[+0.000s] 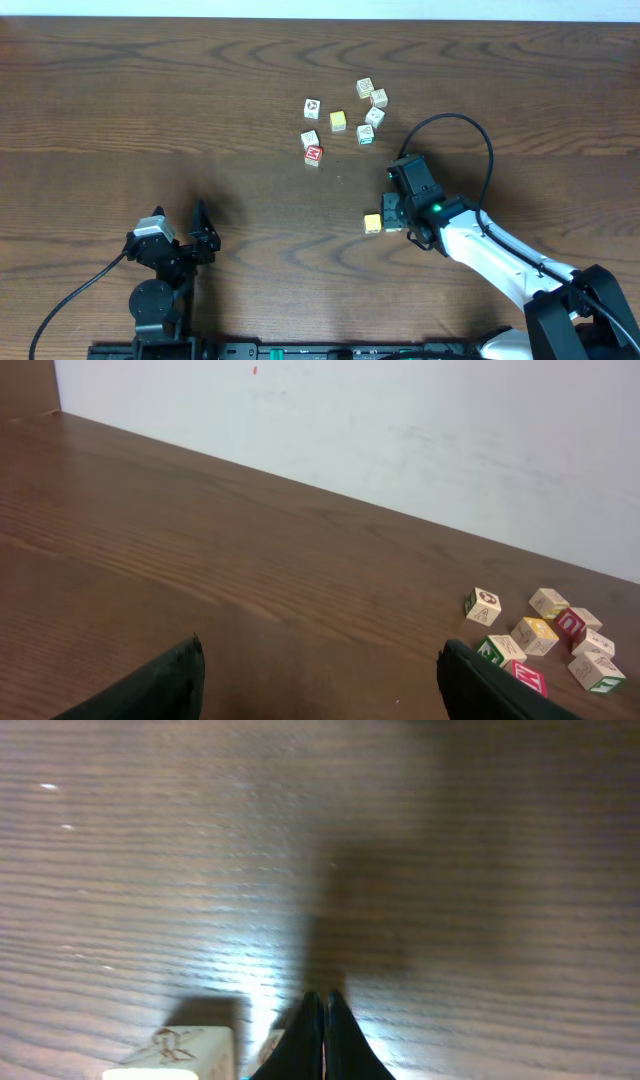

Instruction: Lift 4 blocks

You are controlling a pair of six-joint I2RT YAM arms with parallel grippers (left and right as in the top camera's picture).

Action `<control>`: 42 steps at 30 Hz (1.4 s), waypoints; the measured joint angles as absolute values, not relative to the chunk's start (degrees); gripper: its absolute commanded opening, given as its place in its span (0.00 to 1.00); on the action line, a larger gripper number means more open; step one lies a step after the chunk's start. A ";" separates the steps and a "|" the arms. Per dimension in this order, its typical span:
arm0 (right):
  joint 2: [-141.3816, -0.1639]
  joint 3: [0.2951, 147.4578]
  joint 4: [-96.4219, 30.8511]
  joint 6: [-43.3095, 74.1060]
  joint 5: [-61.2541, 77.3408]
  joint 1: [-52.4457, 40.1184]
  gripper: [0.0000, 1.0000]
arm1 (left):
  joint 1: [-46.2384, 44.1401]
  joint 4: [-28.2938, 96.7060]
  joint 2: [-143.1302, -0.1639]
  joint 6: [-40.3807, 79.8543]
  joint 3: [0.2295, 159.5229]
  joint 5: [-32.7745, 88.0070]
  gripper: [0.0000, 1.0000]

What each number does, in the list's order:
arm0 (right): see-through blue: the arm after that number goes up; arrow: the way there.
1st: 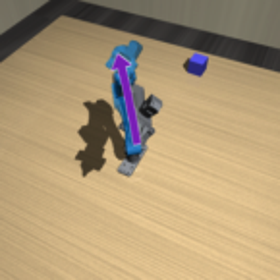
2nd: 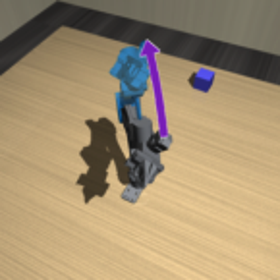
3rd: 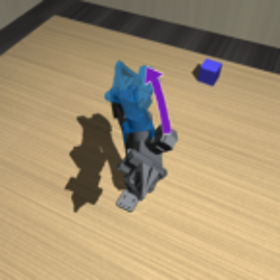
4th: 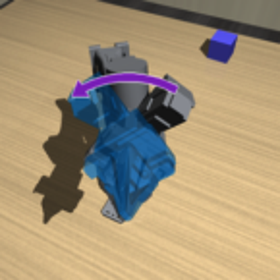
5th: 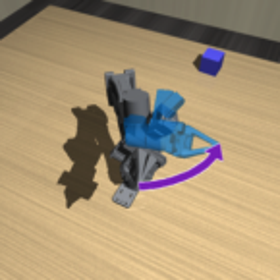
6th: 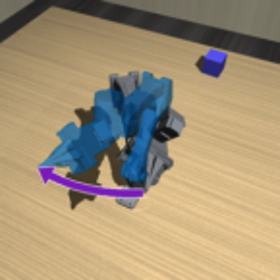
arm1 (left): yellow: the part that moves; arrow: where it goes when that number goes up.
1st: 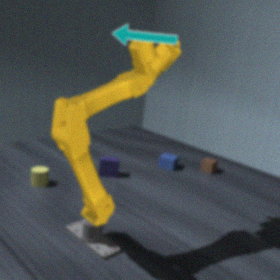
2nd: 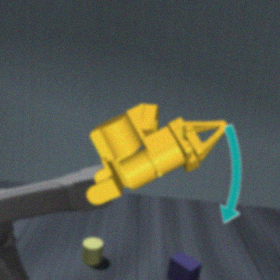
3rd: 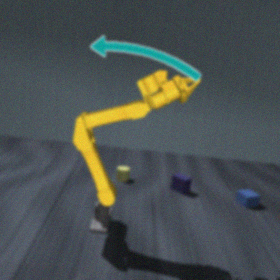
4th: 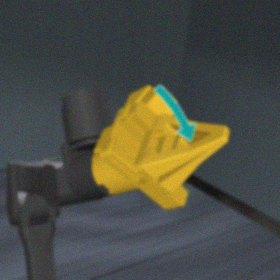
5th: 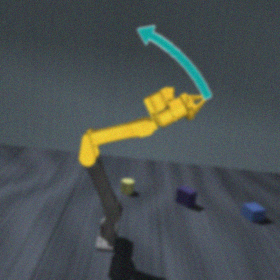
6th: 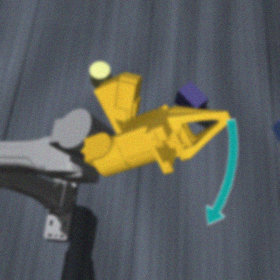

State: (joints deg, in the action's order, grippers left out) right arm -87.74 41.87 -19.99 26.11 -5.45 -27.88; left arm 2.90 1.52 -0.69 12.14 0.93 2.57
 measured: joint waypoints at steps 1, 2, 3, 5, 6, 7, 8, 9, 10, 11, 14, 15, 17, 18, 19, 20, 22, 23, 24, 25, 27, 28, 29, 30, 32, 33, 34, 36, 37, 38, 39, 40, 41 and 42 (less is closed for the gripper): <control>-87.74 41.87 -20.78 26.11 -6.00 -27.86 0.01 | 2.90 1.52 -0.69 12.14 0.93 2.57 0.75; -87.74 41.85 -21.56 26.11 -6.42 -27.86 0.01 | 2.90 1.52 -0.69 12.14 0.93 2.57 0.75; -87.74 41.85 -22.17 26.11 -6.68 -27.86 0.01 | 2.90 1.52 -0.69 12.14 0.93 2.57 0.75; -87.74 41.82 -23.38 26.15 -7.25 -27.86 0.01 | 2.90 1.52 -0.69 12.14 0.93 2.57 0.75; -87.74 41.82 -23.68 26.24 -7.42 -27.86 0.01 | 2.90 1.54 -0.69 12.14 0.93 2.57 0.75; -87.74 41.82 -23.81 26.37 -7.51 -27.86 0.01 | 2.90 1.52 -0.69 12.14 0.91 2.57 0.75; -87.74 41.82 -23.92 26.46 -7.51 -27.86 0.01 | 2.90 1.52 -0.69 12.14 0.93 2.57 0.75; -87.74 41.82 -24.05 26.55 -7.49 -27.86 0.01 | 2.90 1.52 -0.69 12.14 0.91 2.57 0.75; -87.74 41.82 -24.16 26.57 -7.35 -27.86 0.01 | 2.90 1.52 -0.69 12.14 0.91 2.57 0.75; -87.74 41.82 -24.23 26.57 -7.29 -27.86 0.01 | 2.90 1.54 -0.69 12.14 0.91 2.57 0.75; -87.74 41.82 -24.18 26.57 -7.14 -27.86 0.01 | 2.90 1.54 -0.69 12.14 0.91 2.57 0.75; -87.74 41.82 -24.16 26.57 -7.11 -27.86 0.01 | 2.90 1.52 -0.69 12.14 0.93 2.57 0.75; -87.74 41.82 -24.16 26.59 -7.11 -27.86 0.01 | 2.90 1.52 -0.69 12.14 0.91 2.57 0.75; -87.74 41.82 -24.21 26.59 -7.11 -27.86 0.01 | 2.90 1.52 -0.69 12.14 0.93 2.57 0.75; -87.74 41.82 -24.38 26.59 -7.11 -27.86 0.01 | 2.90 1.52 -0.69 12.14 0.91 2.57 0.75; -87.74 41.82 -24.58 26.59 -7.11 -27.86 0.01 | 2.90 1.52 -0.69 12.14 0.91 2.57 0.75; -87.74 41.82 -25.34 26.87 -7.44 -27.86 0.01 | 2.90 1.52 -0.69 12.14 0.91 2.57 0.75; -87.74 41.82 -25.80 27.27 -7.81 -27.86 0.01 | 2.90 1.52 -0.69 12.14 0.93 2.57 0.75; -87.74 41.82 -26.41 27.97 -8.64 -27.86 0.01 | 2.90 1.52 -0.69 12.14 0.93 2.57 0.75; -87.74 41.82 -27.05 28.64 -9.45 -27.79 0.01 | 2.90 1.52 -0.69 12.14 0.93 2.57 0.75; -87.74 41.82 -28.21 30.33 -10.96 -26.96 0.01 | 2.90 1.54 -0.69 12.14 0.93 2.57 0.75; -87.74 41.82 -28.84 31.09 -11.51 -26.13 0.01 | 2.90 1.52 -0.69 12.14 0.91 2.59 0.75; -87.74 41.80 -29.41 31.66 -11.79 -25.10 0.01 | 2.90 1.52 -0.69 12.14 0.91 2.57 0.75; -87.77 41.80 -29.93 32.18 -11.88 -23.99 0.01 | 2.90 1.52 -0.69 12.14 0.93 2.57 0.75; -87.77 41.80 -30.85 32.93 -11.53 -21.63 0.01 | 2.90 1.52 -0.69 12.14 0.91 2.57 0.75; -87.77 41.80 -31.20 33.15 -11.03 -20.69 0.01 | 2.90 1.52 -0.69 12.14 0.93 2.57 0.75; -87.77 41.80 -31.77 33.45 -10.37 -19.88 0.01 | 2.90 1.54 -0.69 12.14 0.91 2.57 0.75; -87.77 41.80 -32.84 33.85 -8.73 -19.57 0.01 | 2.90 1.52 -0.69 12.14 0.91 2.57 0.75; -87.77 41.80 -33.30 33.93 -7.90 -19.66 0.01 | 2.90 1.52 -0.69 12.14 0.93 2.57 0.75; -87.77 41.80 -33.61 33.98 -7.20 -19.70 0.01 | 2.90 1.52 -0.69 12.14 0.93 2.57 0.75; -87.77 41.80 -33.93 34.04 -6.39 -19.81 0.01 | 2.90 1.52 -0.71 12.14 0.93 2.57 0.75; -87.77 41.80 -34.28 34.11 -5.69 -19.86 0.01 | 2.90 1.54 -0.69 12.14 0.93 2.57 0.75; -87.77 41.80 -34.68 34.13 -4.78 -20.01 0.01 | 2.90 1.52 -0.69 12.14 0.93 2.57 0.75; -87.77 41.80 -34.76 34.13 -4.14 -20.10 0.01 | 2.90 1.52 -0.69 12.14 0.93 2.57 0.75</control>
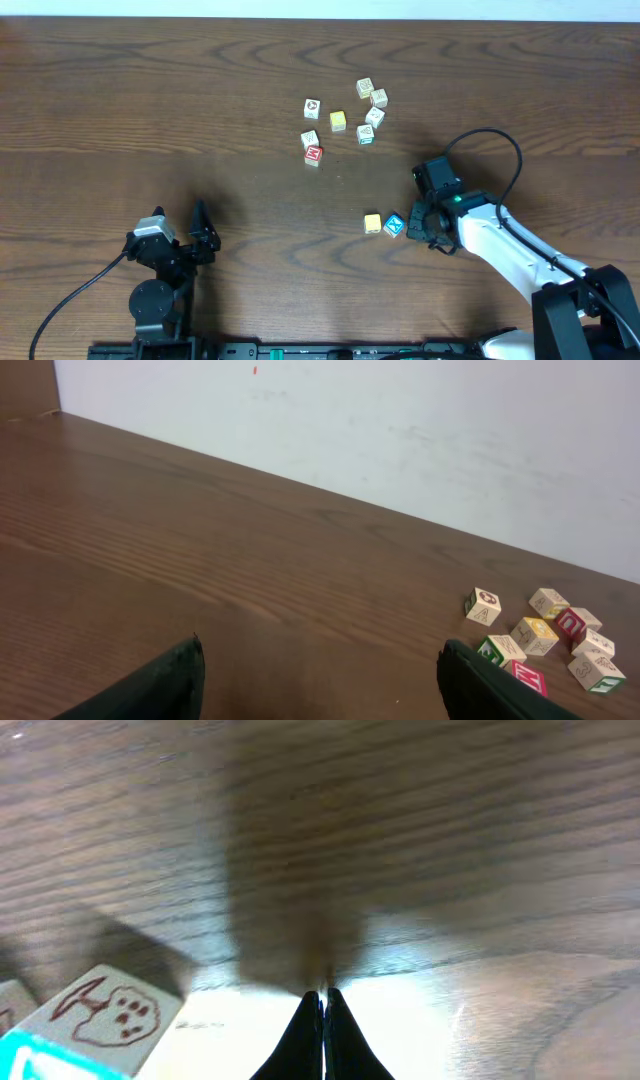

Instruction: Lift 4 blocks

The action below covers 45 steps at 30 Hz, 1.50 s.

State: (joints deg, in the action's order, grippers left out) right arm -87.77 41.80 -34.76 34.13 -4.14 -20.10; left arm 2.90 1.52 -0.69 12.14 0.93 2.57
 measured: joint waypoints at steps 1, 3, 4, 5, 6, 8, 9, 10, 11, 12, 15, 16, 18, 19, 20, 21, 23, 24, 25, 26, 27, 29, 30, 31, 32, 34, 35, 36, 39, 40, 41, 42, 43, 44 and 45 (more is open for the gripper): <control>-87.77 41.80 -34.72 34.15 -3.46 -20.58 0.01 | 2.90 1.52 -0.69 12.14 0.91 2.57 0.75; -87.77 41.80 -34.72 34.20 -2.57 -21.45 0.01 | 2.90 1.52 -0.69 12.14 0.93 2.57 0.75; -87.77 41.80 -34.72 34.24 -2.17 -21.85 0.01 | 2.90 1.52 -0.69 12.14 0.91 2.57 0.75; -87.77 41.80 -34.76 34.30 -1.74 -22.09 0.01 | 2.90 1.52 -0.71 12.14 0.91 2.57 0.75; -87.77 41.80 -34.81 34.33 -1.39 -22.24 0.01 | 2.90 1.52 -0.69 12.14 0.91 2.57 0.75; -87.77 41.80 -34.92 34.35 -0.64 -22.70 0.01 | 2.90 1.52 -0.69 12.14 0.91 2.59 0.75; -87.77 41.80 -34.89 34.35 -0.30 -22.98 0.01 | 2.90 1.52 -0.69 12.14 0.91 2.57 0.75; -87.77 41.80 -34.87 34.35 -0.12 -23.27 0.01 | 2.90 1.52 -0.69 12.14 0.93 2.57 0.75; -87.77 41.80 -34.79 34.35 0.27 -23.59 0.01 | 2.90 1.52 -0.69 12.14 0.91 2.57 0.75; -87.77 41.80 -34.70 34.35 0.43 -23.64 0.01 | 2.90 1.54 -0.69 12.14 0.93 2.57 0.75; -87.77 41.80 -34.11 34.35 0.49 -23.86 0.01 | 2.90 1.52 -0.69 12.14 0.93 2.57 0.75; -87.77 41.80 -33.85 34.35 0.54 -23.97 0.01 | 2.90 1.52 -0.69 12.14 0.93 2.57 0.75; -87.77 41.80 -33.19 34.33 0.64 -24.34 0.01 | 2.90 1.54 -0.69 12.14 0.93 2.57 0.75; -87.77 41.80 -32.56 34.30 0.73 -24.60 0.01 | 2.90 1.52 -0.69 12.14 0.93 2.57 0.75; -87.77 41.80 -31.94 34.28 0.69 -24.86 0.01 | 2.90 1.52 -0.69 12.14 0.93 2.57 0.75; -87.77 41.80 -31.35 34.20 0.80 -25.04 0.01 | 2.90 1.52 -0.69 12.14 0.93 2.57 0.75; -87.77 41.80 -30.04 34.09 0.84 -25.21 0.01 | 2.90 1.52 -0.69 12.14 0.93 2.57 0.75; -87.77 41.80 -29.58 34.09 0.89 -25.21 0.01 | 2.90 1.52 -0.69 12.14 0.91 2.57 0.75; -87.77 41.80 -29.15 34.06 0.89 -25.23 0.01 | 2.90 1.52 -0.69 12.14 0.91 2.57 0.75; -87.77 41.80 -28.84 34.06 0.86 -25.23 0.01 | 2.90 1.52 -0.69 12.14 0.91 2.57 0.75; -87.77 41.80 -28.47 34.04 0.89 -25.23 0.01 | 2.90 1.52 -0.69 12.14 0.93 2.57 0.75; -87.77 41.80 -27.79 33.87 0.80 -25.23 0.01 | 2.90 1.52 -0.69 12.14 0.91 2.57 0.75; -87.77 41.80 -27.35 33.65 0.67 -25.23 0.01 | 2.90 1.52 -0.69 12.14 0.91 2.57 0.75; -87.77 41.80 -27.14 33.43 0.60 -25.23 0.01 | 2.90 1.52 -0.69 12.14 0.93 2.57 0.75; -87.77 41.80 -26.85 32.99 0.43 -25.23 0.01 | 2.90 1.52 -0.69 12.14 0.91 2.57 0.75; -87.77 41.80 -26.44 32.08 0.23 -25.23 0.01 | 2.90 1.52 -0.69 12.14 0.93 2.57 0.75; -87.77 41.80 -26.06 31.31 0.14 -25.23 0.01 | 2.90 1.52 -0.69 12.14 0.93 2.57 0.75; -87.77 41.80 -25.78 30.55 0.08 -25.23 0.01 | 2.90 1.52 -0.69 12.14 0.93 2.57 0.75; -87.77 41.80 -25.32 28.49 0.01 -25.23 0.01 | 2.90 1.52 -0.69 12.14 0.93 2.57 0.75; -87.77 41.80 -25.26 28.01 0.01 -25.23 0.01 | 2.90 1.52 -0.69 12.14 0.93 2.57 0.75; -87.77 41.80 -25.21 27.75 0.01 -25.23 0.01 | 2.90 1.52 -0.69 12.14 0.91 2.57 0.75; -87.77 41.80 -25.21 27.49 0.01 -25.23 0.01 | 2.90 1.52 -0.69 12.14 0.91 2.57 0.75; -87.77 41.80 -25.21 27.29 0.01 -25.23 0.01 | 2.90 1.52 -0.69 12.14 0.91 2.57 0.75; -87.77 41.80 -25.21 27.09 0.01 -25.23 0.01 | 2.90 1.52 -0.69 12.14 0.91 2.57 0.75; -87.77 41.80 -25.21 26.89 0.03 -25.23 0.01 | 2.90 1.52 -0.69 12.14 0.91 2.57 0.75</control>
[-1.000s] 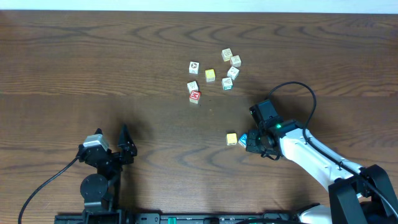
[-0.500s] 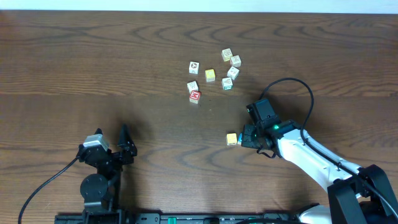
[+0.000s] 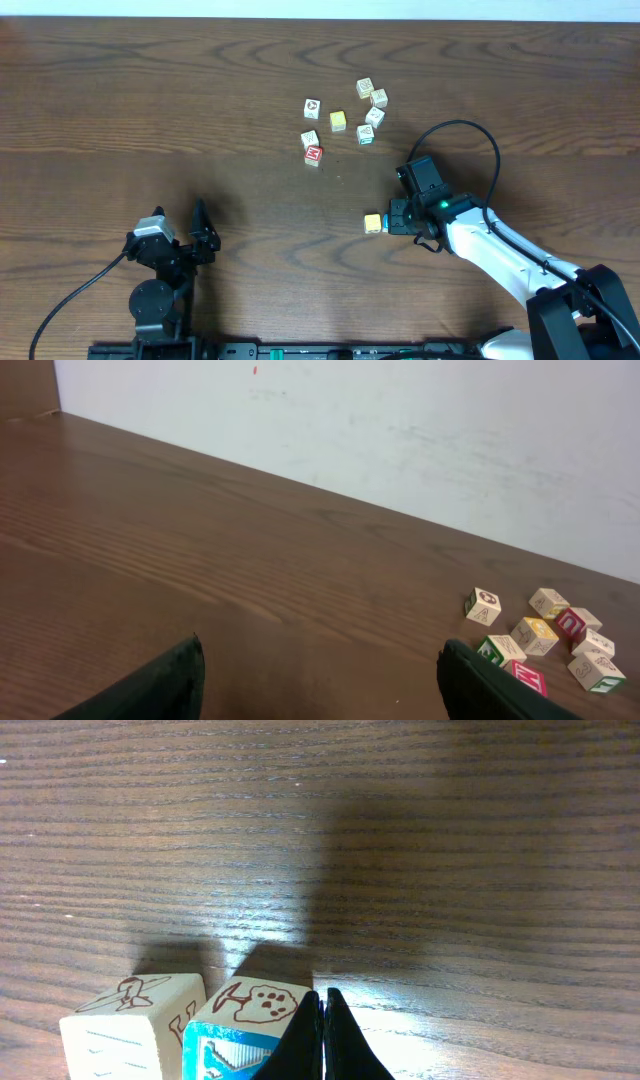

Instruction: Lift 4 blocks

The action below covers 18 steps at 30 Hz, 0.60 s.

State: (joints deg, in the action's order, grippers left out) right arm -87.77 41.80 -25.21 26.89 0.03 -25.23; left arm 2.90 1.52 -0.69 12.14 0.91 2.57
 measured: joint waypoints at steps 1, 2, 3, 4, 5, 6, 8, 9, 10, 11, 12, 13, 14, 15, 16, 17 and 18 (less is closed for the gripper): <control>-87.77 41.80 -25.21 26.70 0.08 -25.23 0.01 | 2.90 1.52 -0.69 12.14 0.91 2.57 0.75; -87.77 41.80 -25.19 26.61 0.19 -25.23 0.01 | 2.90 1.52 -0.69 12.14 0.91 2.57 0.75; -87.77 41.80 -25.21 26.50 0.32 -25.23 0.01 | 2.90 1.52 -0.69 12.14 0.91 2.57 0.75; -87.77 41.80 -25.19 26.48 0.49 -25.26 0.01 | 2.90 1.52 -0.69 12.14 0.91 2.57 0.75; -87.77 41.80 -25.19 26.44 0.56 -25.30 0.01 | 2.90 1.52 -0.69 12.14 0.91 2.57 0.75; -87.77 41.80 -25.17 26.26 0.73 -25.32 0.01 | 2.90 1.52 -0.69 12.14 0.93 2.57 0.75; -87.77 41.80 -24.93 25.58 1.52 -25.39 0.01 | 2.90 1.52 -0.69 12.14 0.91 2.57 0.75; -87.77 41.80 -24.84 25.32 1.80 -25.41 0.01 | 2.90 1.52 -0.69 12.14 0.93 2.57 0.75; -87.77 41.80 -24.77 25.06 2.04 -25.47 0.01 | 2.90 1.52 -0.69 12.14 0.93 2.57 0.75; -87.77 41.80 -24.73 24.95 2.17 -25.63 0.01 | 2.90 1.52 -0.69 12.14 0.91 2.57 0.75; -87.77 41.80 -24.71 24.84 2.35 -25.74 0.01 | 2.90 1.52 -0.69 12.14 0.91 2.57 0.75; -87.77 41.80 -24.58 24.73 2.61 -25.93 0.01 | 2.90 1.52 -0.69 12.14 0.91 2.57 0.75; -87.77 41.80 -24.45 24.71 2.63 -26.15 0.01 | 2.90 1.52 -0.69 12.14 0.93 2.57 0.75; -87.77 41.80 -24.38 24.62 2.83 -26.33 0.01 | 2.90 1.52 -0.69 12.14 0.93 2.57 0.75; -87.77 41.80 -24.36 24.53 2.94 -26.50 0.01 | 2.90 1.52 -0.69 12.14 0.91 2.57 0.75; -87.77 41.80 -24.36 24.47 3.03 -26.68 0.01 | 2.90 1.52 -0.69 12.14 0.91 2.57 0.75; -87.77 41.80 -24.36 24.47 3.05 -26.74 0.01 | 2.90 1.52 -0.69 12.14 0.91 2.57 0.75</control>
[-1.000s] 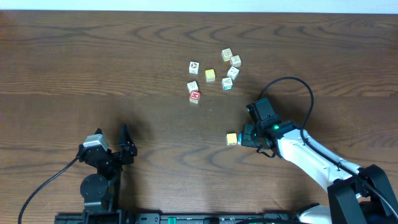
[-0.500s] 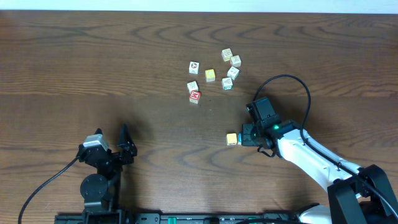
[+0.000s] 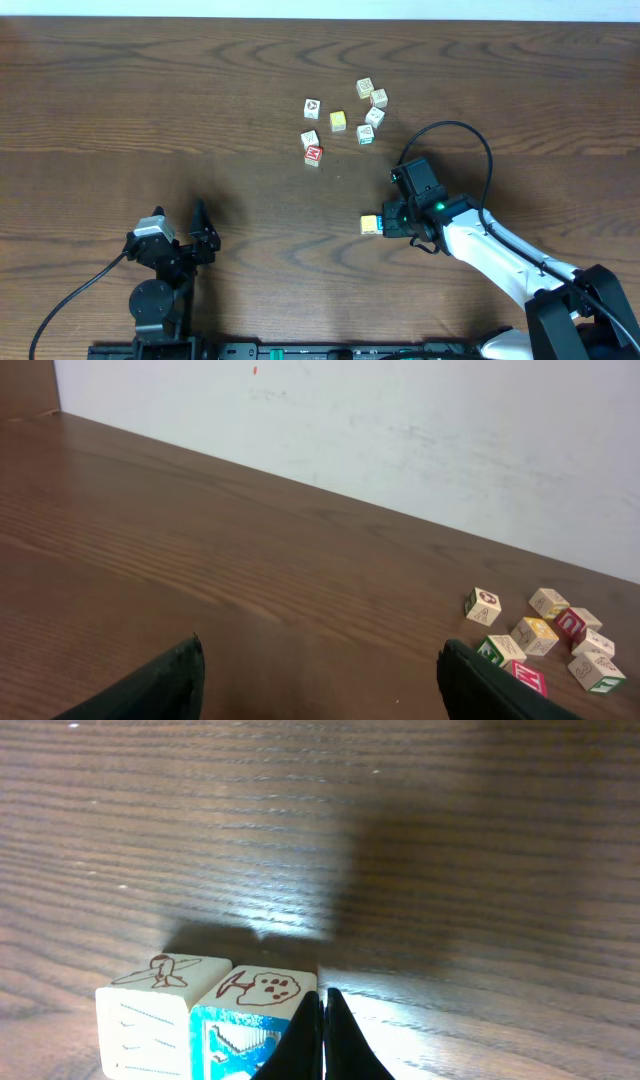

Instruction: Lift 4 blocks

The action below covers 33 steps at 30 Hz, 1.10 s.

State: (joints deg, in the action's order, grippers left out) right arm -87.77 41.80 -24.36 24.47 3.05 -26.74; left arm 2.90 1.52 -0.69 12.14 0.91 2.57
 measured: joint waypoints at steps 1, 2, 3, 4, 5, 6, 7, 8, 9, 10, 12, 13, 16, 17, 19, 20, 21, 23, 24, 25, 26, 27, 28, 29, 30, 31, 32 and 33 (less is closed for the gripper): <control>-87.77 41.80 -24.36 24.43 3.11 -26.76 0.01 | 2.90 1.52 -0.69 12.14 0.93 2.57 0.75; -87.77 41.80 -24.34 24.43 3.20 -26.74 0.01 | 2.90 1.54 -0.69 12.14 0.93 2.57 0.75; -87.77 41.80 -24.36 24.43 3.25 -26.76 0.01 | 2.90 1.52 -0.69 12.14 0.93 2.57 0.75; -87.77 41.80 -24.34 24.40 3.36 -26.76 0.01 | 2.90 1.54 -0.69 12.14 0.91 2.57 0.75; -87.77 41.80 -24.36 24.40 3.55 -26.74 0.01 | 2.90 1.52 -0.69 12.14 0.91 2.57 0.75; -87.77 41.80 -24.36 24.40 3.77 -26.76 0.01 | 2.90 1.52 -0.69 12.14 0.93 2.57 0.75; -87.77 41.80 -24.36 24.43 4.03 -26.76 0.01 | 2.90 1.52 -0.69 12.14 0.93 2.57 0.75; -87.77 41.80 -24.36 24.49 4.16 -26.76 0.01 | 2.90 1.52 -0.69 12.14 0.93 2.57 0.75; -87.77 41.80 -24.38 24.60 4.25 -26.76 0.01 | 2.90 1.52 -0.69 12.14 0.93 2.57 0.75; -87.77 41.80 -24.45 25.04 4.32 -26.76 0.01 | 2.90 1.52 -0.69 12.14 0.91 2.57 0.75; -87.77 41.80 -24.69 26.44 4.40 -26.76 0.01 | 2.90 1.52 -0.69 12.14 0.91 2.57 0.75; -87.77 41.80 -24.80 26.98 4.43 -26.76 0.01 | 2.90 1.52 -0.69 12.14 0.91 2.57 0.75; -87.77 41.80 -24.91 28.51 4.54 -27.00 0.01 | 2.90 1.52 -0.69 12.14 0.91 2.57 0.75; -87.77 41.80 -24.93 28.88 4.54 -27.16 0.01 | 2.90 1.52 -0.69 12.14 0.91 2.57 0.75; -87.77 41.80 -25.08 29.56 4.56 -27.24 0.01 | 2.90 1.52 -0.69 12.14 0.93 2.57 0.75; -87.77 41.80 -25.15 29.76 4.56 -27.24 0.01 | 2.90 1.52 -0.69 12.14 0.93 2.57 0.75; -87.77 41.80 -25.21 29.98 4.56 -27.24 0.01 | 2.90 1.52 -0.69 12.14 0.91 2.57 0.75; -87.77 41.80 -25.41 30.41 4.56 -27.24 0.01 | 2.90 1.52 -0.69 12.14 0.91 2.57 0.75; -87.77 41.80 -25.45 30.52 4.56 -27.24 0.01 | 2.90 1.52 -0.69 12.14 0.93 2.57 0.75; -87.77 41.80 -25.50 30.61 4.54 -27.24 0.01 | 2.90 1.52 -0.69 12.14 0.93 2.57 0.75; -87.77 41.80 -25.52 30.63 4.51 -27.24 0.02 | 2.90 1.52 -0.69 12.14 0.93 2.57 0.75; -87.77 41.80 -25.61 30.63 4.23 -27.24 0.03 | 2.90 1.52 -0.69 12.14 0.93 2.57 0.75; -87.77 41.80 -25.89 30.63 3.60 -27.24 0.03 | 2.90 1.52 -0.71 12.14 0.91 2.57 0.75; -87.77 41.80 -26.33 30.63 2.48 -27.24 0.03 | 2.90 1.52 -0.69 12.14 0.93 2.57 0.75; -87.77 41.80 -26.63 30.65 1.19 -27.24 0.03 | 2.90 1.52 -0.69 12.14 0.91 2.57 0.75; -87.77 41.80 -26.72 30.65 -0.25 -27.24 0.03 | 2.90 1.52 -0.69 12.14 0.93 2.57 0.75; -87.77 41.80 -26.68 30.65 -1.63 -27.18 0.02 | 2.90 1.52 -0.69 12.14 0.91 2.57 0.75; -87.77 41.82 -26.65 30.63 -2.90 -27.07 0.02 | 2.90 1.52 -0.69 12.14 0.93 2.57 0.75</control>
State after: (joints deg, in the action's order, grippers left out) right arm -87.77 41.82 -26.65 30.63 -2.90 -27.07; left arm 2.90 1.52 -0.69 12.14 0.93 2.57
